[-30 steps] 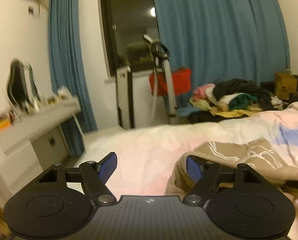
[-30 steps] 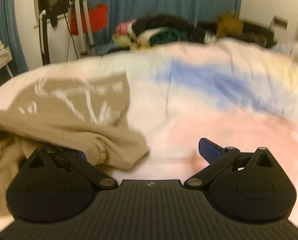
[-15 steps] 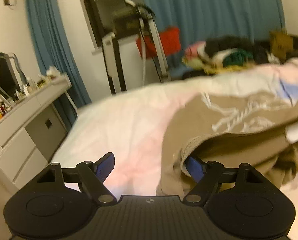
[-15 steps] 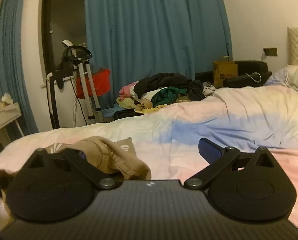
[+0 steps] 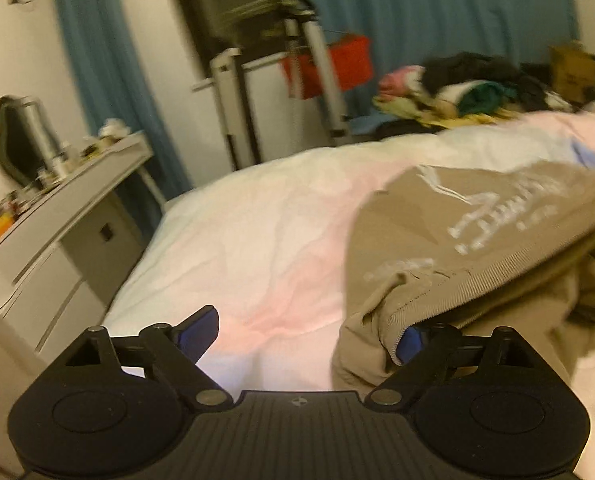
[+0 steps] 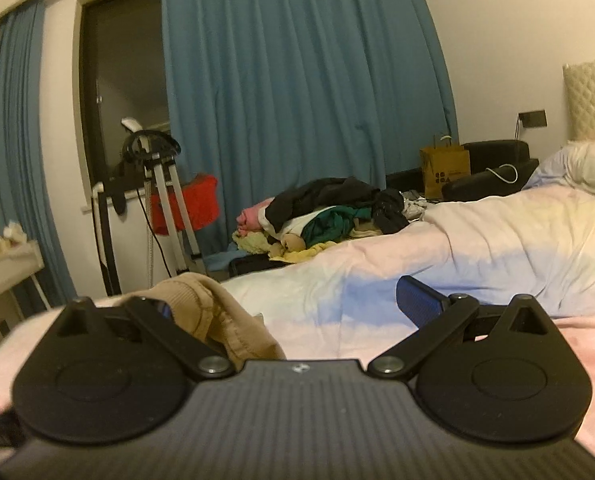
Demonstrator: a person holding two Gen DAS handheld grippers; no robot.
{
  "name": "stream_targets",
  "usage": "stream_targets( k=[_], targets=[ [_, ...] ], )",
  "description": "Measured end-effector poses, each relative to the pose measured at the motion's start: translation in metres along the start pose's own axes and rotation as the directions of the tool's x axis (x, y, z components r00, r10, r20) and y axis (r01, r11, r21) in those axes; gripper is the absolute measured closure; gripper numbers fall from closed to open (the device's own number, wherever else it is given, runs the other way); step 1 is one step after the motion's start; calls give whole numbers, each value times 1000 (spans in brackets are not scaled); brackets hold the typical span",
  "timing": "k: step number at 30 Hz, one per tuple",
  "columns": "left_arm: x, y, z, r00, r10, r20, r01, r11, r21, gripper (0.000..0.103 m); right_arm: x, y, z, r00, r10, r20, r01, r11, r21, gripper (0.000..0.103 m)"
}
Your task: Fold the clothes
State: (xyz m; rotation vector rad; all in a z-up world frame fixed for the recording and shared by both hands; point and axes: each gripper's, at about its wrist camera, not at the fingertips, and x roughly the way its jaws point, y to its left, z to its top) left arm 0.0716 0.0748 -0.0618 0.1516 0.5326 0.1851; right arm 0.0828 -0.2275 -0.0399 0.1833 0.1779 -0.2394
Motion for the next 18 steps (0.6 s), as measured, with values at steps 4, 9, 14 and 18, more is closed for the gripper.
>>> stream_targets(
  k=[4,9,14,18],
  targets=[
    [-3,6,2,999,41,15,-40,997,-65,12,15,1,-16,986,-65,-156,52,995,-88,0],
    [-54,21,11,987,39,157,-3,976,-220,12,-2,-1,2,985,-97,-143,83,991,-102,1],
    [-115,62,64,960,17,279,79,941,-329,12,-38,3,93,1000,8,-3,-8,997,-75,1],
    [-182,93,128,906,15,423,160,913,-376,12,-78,13,195,985,84,150,-67,991,-113,1]
  ],
)
